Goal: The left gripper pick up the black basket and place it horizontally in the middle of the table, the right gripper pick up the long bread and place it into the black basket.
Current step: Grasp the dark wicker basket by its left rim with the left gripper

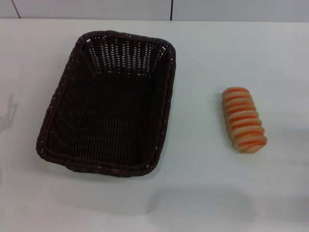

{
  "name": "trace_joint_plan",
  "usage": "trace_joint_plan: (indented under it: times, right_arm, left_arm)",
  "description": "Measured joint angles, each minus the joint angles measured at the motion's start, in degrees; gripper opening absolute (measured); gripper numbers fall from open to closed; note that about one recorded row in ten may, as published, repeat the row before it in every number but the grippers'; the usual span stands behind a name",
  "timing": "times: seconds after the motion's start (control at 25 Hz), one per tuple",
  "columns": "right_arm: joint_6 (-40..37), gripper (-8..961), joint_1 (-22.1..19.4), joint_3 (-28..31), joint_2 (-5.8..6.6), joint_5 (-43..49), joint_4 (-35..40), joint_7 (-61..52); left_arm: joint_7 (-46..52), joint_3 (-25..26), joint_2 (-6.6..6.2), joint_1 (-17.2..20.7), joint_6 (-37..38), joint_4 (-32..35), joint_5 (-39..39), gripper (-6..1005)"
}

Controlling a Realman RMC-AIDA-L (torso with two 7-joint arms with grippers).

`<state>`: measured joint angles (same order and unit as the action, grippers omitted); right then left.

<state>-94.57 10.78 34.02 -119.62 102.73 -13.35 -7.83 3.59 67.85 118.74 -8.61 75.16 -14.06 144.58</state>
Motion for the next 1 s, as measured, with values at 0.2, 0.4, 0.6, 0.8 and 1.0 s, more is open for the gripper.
trace_joint_plan:
  times: [0.2, 0.4, 0.6, 0.8, 1.0]
  right_arm:
    - [-0.10, 833, -0.07, 0.00, 0.00, 0.02, -0.17, 0.00]
    - [-0.44, 833, -0.17, 0.00, 0.00, 0.37, -0.78, 0.00]
    - [-0.44, 833, -0.24, 0.00, 0.00, 0.39, -0.81, 0.00]
    - [-0.43, 832, -0.29, 0.00, 0.00, 0.44, -1.22, 0.01]
    - [-0.46, 832, -0.60, -0.01, 0.00, 0.46, -1.42, 0.01]
  left_arm:
    - [-0.26, 0.03, 0.00, 0.00, 0.38, 0.00, 0.00, 806]
    - [-0.22, 0.07, -0.01, 0.08, 0.96, 0.00, 0.06, 804]
    - [0.00, -0.57, -0.52, -0.08, 2.30, -0.84, 1.19, 802]
    - [0.93, -0.87, -3.39, 0.28, -2.53, -8.81, 3.87, 800]
    - [2.61, 1.76, -9.50, 5.69, -27.14, -33.78, 12.22, 798]
